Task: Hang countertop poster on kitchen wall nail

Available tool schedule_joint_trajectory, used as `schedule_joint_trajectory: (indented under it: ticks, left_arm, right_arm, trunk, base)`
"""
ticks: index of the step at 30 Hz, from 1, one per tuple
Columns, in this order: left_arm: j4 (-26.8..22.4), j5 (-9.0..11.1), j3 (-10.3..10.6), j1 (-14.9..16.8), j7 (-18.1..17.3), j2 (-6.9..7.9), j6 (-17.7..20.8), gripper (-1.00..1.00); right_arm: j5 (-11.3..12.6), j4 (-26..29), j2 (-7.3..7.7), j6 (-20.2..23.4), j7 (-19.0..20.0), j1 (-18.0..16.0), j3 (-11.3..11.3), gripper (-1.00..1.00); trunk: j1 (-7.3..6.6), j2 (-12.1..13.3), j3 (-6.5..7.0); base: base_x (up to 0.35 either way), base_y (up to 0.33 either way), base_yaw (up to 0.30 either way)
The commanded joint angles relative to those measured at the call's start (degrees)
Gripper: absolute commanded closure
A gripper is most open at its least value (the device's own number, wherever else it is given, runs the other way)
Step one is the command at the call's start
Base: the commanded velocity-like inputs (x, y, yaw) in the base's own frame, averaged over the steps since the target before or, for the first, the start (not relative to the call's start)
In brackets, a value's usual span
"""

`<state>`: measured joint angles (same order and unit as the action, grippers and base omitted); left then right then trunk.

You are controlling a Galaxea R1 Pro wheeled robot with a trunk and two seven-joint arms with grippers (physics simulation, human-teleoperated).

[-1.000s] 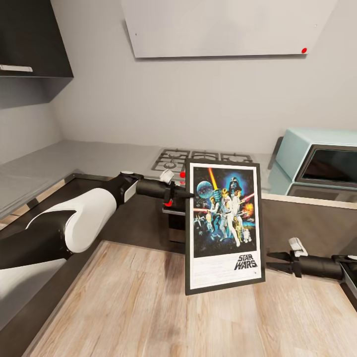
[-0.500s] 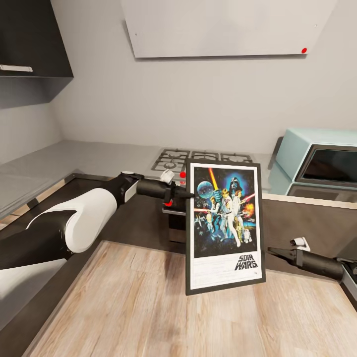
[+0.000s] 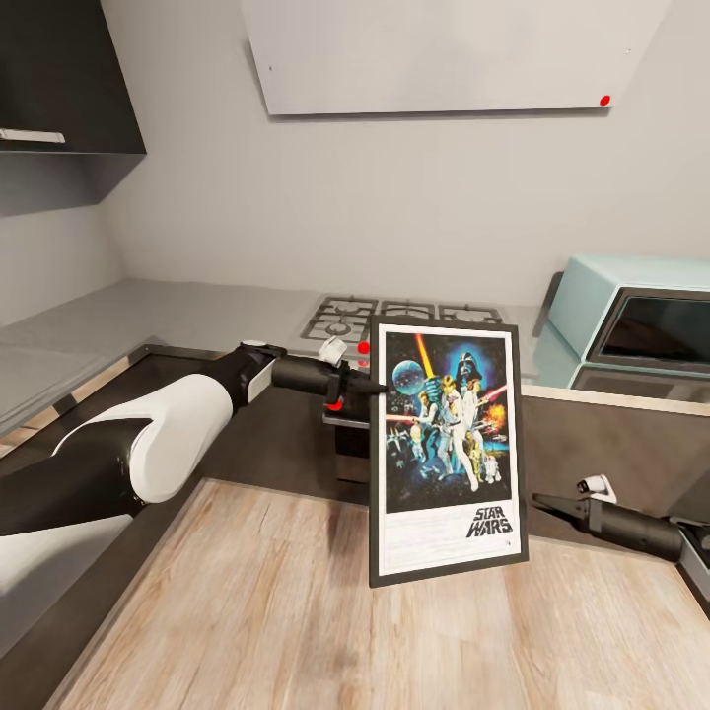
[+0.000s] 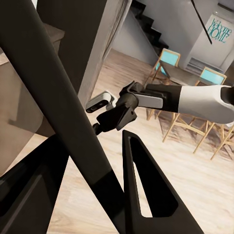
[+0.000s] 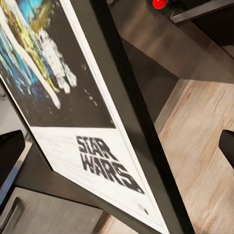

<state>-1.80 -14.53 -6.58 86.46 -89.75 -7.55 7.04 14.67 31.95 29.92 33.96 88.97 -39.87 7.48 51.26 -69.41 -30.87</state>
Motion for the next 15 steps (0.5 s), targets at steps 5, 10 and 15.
schedule_joint_trajectory:
  ticks: [5,10,15]
  left_arm:
    - [-0.70,0.01,0.38,-0.63,-0.25,0.64,1.27,1.00]
    - [-2.26,1.60,3.44,-2.25,-0.25,2.24,2.92,1.00]
    - [-3.83,3.17,6.39,-3.87,-0.25,3.85,4.57,1.00]
  right_arm:
    - [0.19,0.63,-0.68,-0.07,0.10,0.06,-0.72,-1.00]
    - [0.17,0.59,-2.30,-1.67,0.06,0.06,-2.34,-1.00]
    - [0.17,0.59,-2.84,-3.27,0.06,0.06,-3.53,-1.00]
  trunk:
    - [0.00,-0.03,-0.06]
    - [0.00,-0.03,-0.06]
    - [0.00,-0.03,-0.06]
  base:
    - [0.000,0.000,0.000]
    - [0.000,0.000,0.000]
    - [0.000,0.000,0.000]
